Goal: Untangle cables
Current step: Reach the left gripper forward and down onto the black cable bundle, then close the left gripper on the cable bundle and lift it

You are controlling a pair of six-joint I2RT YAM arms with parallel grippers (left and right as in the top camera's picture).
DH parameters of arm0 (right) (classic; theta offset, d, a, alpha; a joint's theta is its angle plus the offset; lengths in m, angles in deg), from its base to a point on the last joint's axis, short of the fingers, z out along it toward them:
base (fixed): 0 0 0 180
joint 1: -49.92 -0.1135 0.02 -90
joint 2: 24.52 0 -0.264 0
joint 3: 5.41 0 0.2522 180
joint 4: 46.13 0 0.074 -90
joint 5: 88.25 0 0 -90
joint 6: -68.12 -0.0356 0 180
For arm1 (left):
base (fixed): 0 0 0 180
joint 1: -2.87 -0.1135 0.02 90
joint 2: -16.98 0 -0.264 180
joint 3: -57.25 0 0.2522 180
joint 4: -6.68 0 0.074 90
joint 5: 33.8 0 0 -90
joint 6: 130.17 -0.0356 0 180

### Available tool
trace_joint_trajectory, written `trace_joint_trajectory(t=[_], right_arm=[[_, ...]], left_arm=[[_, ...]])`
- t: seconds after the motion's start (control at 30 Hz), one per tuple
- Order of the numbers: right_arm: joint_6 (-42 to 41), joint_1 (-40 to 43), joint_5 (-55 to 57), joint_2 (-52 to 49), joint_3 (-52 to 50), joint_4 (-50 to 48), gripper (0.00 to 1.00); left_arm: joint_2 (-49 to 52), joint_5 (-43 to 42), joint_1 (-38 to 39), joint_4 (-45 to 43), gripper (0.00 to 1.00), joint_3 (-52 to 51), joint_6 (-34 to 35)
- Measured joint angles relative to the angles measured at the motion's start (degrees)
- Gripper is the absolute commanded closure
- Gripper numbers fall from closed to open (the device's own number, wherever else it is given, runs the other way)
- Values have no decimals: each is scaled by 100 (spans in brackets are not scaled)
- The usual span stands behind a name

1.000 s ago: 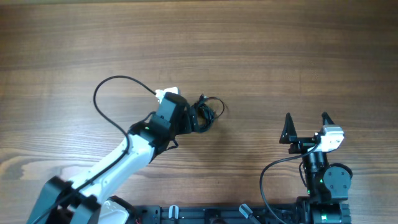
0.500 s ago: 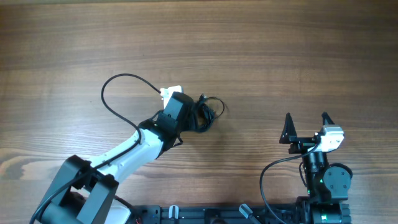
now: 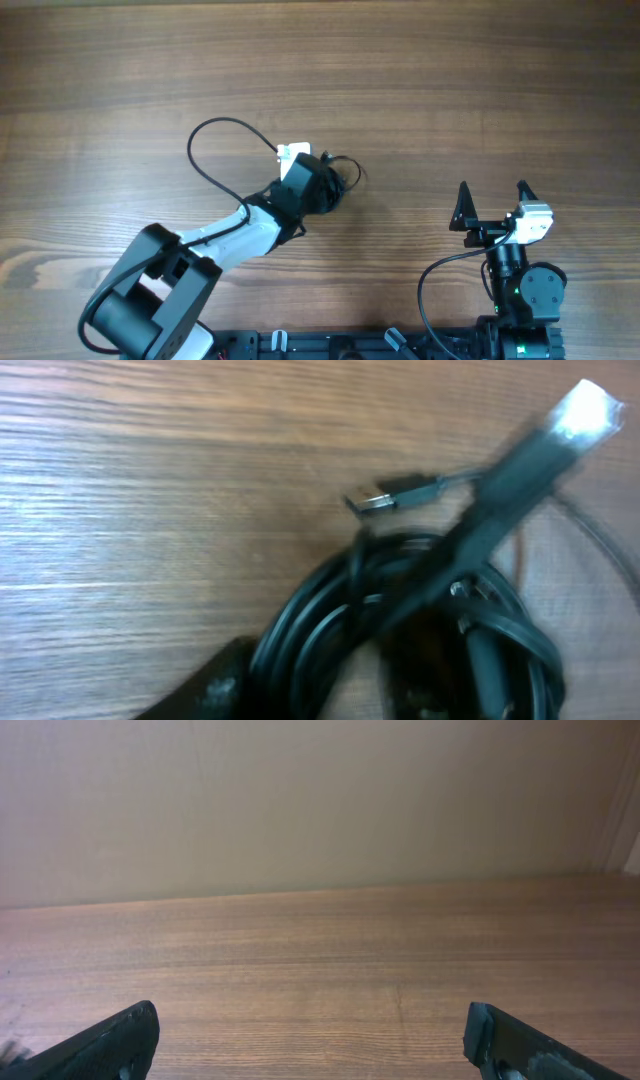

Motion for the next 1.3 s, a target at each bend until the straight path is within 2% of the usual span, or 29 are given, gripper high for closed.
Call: trace_joint_trajectory(t=[0.1,0.23,0.33,0.47,0.5,0.53,0.6,0.63,0.7,0.8,0.93,1.0,1.1,1.17,1.23,1.3], right_arm=[[0,0,0,0,0,0,0],[0,0,0,0,0,0,0],[0,0,0,0,0,0,0],[0,0,-2,0,0,0,0],[0,0,-2,0,0,0,0],[0,0,0,0,0,0,0],[0,0,0,0,0,2,0],[0,0,0,0,0,0,1],[0,0,0,0,0,0,0],[0,0,0,0,0,0,0],[0,0,0,0,0,0,0],[0,0,0,0,0,0,0],[0,0,-2,0,0,0,0],[0,0,0,0,0,0,0],[0,0,0,0,0,0,0],[0,0,-2,0,0,0,0]], left_arm=[[31,116,55,118,85,37,-87],[26,216,55,293,96,76,-748],[-31,343,61,417,96,79,-1596],[-136,1043,92,509,93,70,-2964],[-166,1182,85,511,89,66,-3289],[-216,1333,83,514,65,61,-3692],[-328,1545,81,509,29,55,-4404],[-380,1622,81,483,21,50,-4675],[-428,1729,81,435,13,50,-4946],[-437,1823,81,437,0,50,-5010],[-476,1991,81,476,0,42,-4564],[-592,2079,81,527,0,35,-3978],[-922,2149,81,876,0,35,-2518],[-1154,2087,81,1241,0,33,-1294],[-1300,1803,76,1443,0,31,42],[-1316,1388,76,1434,0,31,966]])
